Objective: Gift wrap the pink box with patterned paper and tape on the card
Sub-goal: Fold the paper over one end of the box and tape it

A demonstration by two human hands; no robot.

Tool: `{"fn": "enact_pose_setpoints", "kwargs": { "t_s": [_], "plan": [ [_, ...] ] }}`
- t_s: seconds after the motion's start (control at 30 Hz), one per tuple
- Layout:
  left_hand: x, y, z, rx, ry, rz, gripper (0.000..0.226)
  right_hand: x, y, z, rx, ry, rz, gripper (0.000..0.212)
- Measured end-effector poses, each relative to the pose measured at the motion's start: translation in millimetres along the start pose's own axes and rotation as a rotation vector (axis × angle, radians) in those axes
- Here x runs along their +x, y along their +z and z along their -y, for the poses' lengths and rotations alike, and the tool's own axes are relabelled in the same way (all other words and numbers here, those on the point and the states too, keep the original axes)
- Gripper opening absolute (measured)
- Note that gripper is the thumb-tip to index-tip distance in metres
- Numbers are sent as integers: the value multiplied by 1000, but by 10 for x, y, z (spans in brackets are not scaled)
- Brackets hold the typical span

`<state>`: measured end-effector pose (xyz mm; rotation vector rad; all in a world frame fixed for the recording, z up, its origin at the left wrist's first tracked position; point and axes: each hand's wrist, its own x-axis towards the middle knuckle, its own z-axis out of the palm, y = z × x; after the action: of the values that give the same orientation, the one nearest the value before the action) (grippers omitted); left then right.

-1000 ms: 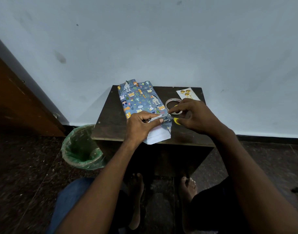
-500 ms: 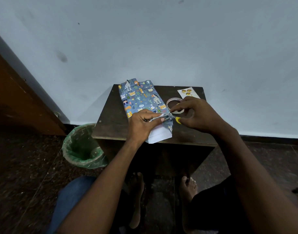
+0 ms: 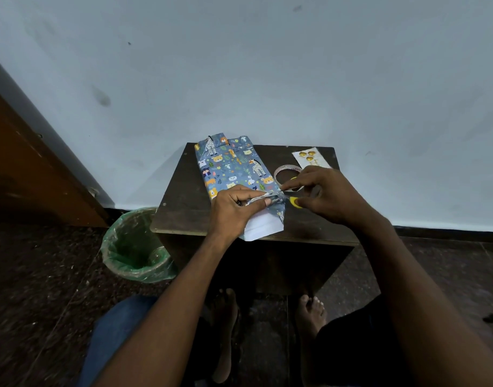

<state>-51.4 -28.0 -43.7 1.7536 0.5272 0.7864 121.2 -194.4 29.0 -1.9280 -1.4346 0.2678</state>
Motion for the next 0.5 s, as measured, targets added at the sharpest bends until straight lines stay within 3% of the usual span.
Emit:
{"fn": "enact_pose_setpoints", "kwargs": {
  "t_s": [0.5],
  "plan": [
    [-1,-1,-23,-21,-14,5,20,-5,-8,-2,121,-11,18,43]
  ]
}}
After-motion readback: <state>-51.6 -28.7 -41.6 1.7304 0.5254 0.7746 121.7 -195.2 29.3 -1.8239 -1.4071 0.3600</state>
